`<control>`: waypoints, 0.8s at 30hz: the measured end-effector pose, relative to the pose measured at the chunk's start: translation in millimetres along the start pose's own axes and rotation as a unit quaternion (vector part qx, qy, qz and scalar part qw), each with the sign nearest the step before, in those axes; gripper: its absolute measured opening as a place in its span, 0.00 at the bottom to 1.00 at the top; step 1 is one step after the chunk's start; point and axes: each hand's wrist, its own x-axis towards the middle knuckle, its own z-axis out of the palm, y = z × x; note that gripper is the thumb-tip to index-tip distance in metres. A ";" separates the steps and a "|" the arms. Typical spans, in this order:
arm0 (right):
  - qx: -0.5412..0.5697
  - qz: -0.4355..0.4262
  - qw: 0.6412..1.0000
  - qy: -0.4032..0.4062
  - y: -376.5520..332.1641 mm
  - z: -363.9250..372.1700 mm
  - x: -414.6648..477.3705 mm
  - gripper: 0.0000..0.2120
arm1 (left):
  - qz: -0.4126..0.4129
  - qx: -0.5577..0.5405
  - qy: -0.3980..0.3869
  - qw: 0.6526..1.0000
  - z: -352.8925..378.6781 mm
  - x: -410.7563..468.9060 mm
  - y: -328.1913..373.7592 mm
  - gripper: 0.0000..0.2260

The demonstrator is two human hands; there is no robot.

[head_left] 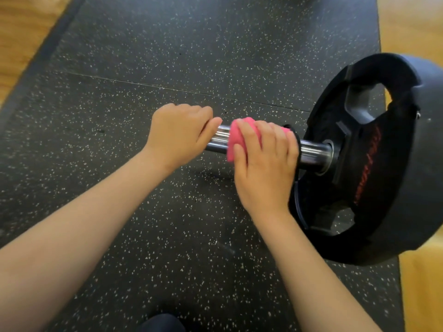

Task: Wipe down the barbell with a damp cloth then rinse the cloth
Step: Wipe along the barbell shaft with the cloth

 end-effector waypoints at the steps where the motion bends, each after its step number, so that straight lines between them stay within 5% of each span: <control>1: -0.002 0.018 1.000 0.003 8.6 -4.8 -1.3 0.19 | 0.010 0.003 0.002 1.000 3.2 -5.6 -1.4 0.19; 13: -0.004 0.122 0.991 0.058 11.6 -5.2 -1.8 0.18 | 0.020 0.018 0.014 1.000 4.6 -1.2 -1.6 0.19; 19: -0.007 0.084 0.996 0.025 -27.3 11.2 3.9 0.19 | -0.021 0.003 -0.140 0.990 -1.8 26.8 -2.3 0.21; 24: 0.006 0.070 0.998 -0.002 -52.4 20.5 10.8 0.20 | -0.048 -0.052 -0.314 0.947 -11.1 48.7 -3.3 0.18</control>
